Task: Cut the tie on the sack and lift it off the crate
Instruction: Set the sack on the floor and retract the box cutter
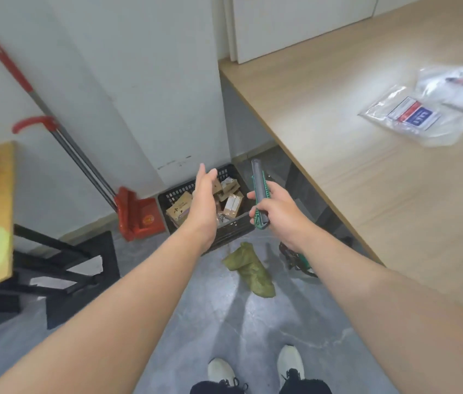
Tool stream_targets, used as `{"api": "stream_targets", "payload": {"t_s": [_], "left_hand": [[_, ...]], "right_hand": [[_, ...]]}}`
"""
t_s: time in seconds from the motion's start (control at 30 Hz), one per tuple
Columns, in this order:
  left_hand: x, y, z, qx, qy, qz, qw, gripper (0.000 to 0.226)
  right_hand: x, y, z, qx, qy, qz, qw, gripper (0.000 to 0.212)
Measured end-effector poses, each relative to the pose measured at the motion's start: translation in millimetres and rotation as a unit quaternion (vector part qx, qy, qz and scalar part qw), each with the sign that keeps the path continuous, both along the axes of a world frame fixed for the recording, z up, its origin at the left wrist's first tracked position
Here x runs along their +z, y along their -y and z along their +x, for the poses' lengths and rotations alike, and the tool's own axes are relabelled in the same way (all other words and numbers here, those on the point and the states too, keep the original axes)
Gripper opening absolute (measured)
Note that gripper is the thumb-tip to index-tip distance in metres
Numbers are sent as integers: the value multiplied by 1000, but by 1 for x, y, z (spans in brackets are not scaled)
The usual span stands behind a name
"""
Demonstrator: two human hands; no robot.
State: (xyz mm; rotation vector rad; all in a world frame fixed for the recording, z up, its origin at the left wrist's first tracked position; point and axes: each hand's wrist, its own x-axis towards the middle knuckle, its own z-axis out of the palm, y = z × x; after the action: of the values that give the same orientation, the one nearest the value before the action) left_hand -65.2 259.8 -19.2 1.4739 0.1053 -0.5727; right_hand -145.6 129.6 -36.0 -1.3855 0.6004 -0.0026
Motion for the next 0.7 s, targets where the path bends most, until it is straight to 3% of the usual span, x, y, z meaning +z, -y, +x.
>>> {"api": "stream_targets", "payload": {"t_s": [0.3,0.37,0.43,0.7], "left_hand": [[123,-5,-4,-74,49,-26,996,78],[142,-3,-4,-86,59,-20,994,91],[154,0,-3,-89,71,-18,993,98],[161,27,-6,-97,91,-12,991,85]], "right_hand": [[117,-21,-7,-124,42,-156,979,42],[133,-20,-7,-150,46,-176,972,37],[145,-16,-6,-168,45,-194,966,35],[160,32,-2,-186,6,-312,932,31]]}}
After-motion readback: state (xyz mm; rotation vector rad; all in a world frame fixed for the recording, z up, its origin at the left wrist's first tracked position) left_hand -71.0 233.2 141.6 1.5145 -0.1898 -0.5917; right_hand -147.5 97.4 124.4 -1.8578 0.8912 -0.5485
